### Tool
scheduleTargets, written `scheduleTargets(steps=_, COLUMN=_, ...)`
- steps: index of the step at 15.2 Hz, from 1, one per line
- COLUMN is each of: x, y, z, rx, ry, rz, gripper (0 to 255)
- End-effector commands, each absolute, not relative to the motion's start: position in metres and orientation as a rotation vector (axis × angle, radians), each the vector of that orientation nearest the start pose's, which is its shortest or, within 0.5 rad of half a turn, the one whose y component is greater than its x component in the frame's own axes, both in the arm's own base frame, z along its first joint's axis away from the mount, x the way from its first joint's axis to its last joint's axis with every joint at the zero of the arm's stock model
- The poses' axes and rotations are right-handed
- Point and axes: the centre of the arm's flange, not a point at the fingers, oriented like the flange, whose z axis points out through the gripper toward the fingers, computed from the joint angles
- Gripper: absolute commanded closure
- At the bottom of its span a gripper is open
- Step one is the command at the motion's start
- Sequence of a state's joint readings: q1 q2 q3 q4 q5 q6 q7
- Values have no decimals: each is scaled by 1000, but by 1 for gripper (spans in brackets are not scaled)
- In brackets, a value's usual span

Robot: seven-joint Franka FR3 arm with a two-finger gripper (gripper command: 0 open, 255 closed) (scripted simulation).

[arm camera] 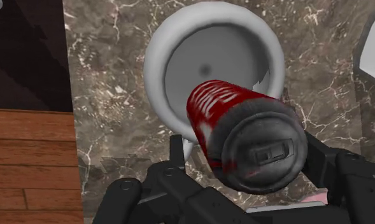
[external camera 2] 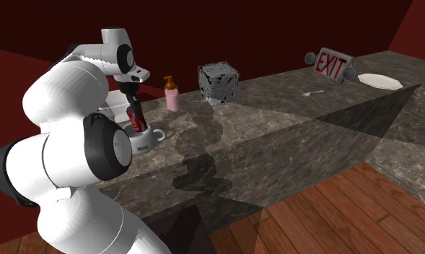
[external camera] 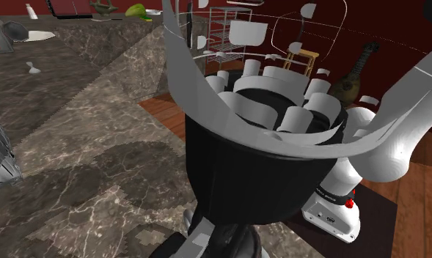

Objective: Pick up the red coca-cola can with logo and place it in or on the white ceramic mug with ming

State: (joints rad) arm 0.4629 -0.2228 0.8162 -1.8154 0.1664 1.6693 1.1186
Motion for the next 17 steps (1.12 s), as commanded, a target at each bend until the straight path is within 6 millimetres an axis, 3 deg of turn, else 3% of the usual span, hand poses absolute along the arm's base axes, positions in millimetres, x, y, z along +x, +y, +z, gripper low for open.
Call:
scheduleTargets(steps=1, x=97, y=506, z=594, rx=-3126, ry=-207, rz=1, gripper=0)
scheduleTargets(steps=5, x=97, y=506, z=593, rx=-3126, ry=-207, rz=2, gripper=0)
scheduleTargets(steps=9, x=97, y=505, z=643, rx=-3126, ry=-207, rz=2, gripper=0)
scheduleTargets(steps=17, x=97, y=505, z=643, rx=-3126, ry=-207, rz=2, gripper=0)
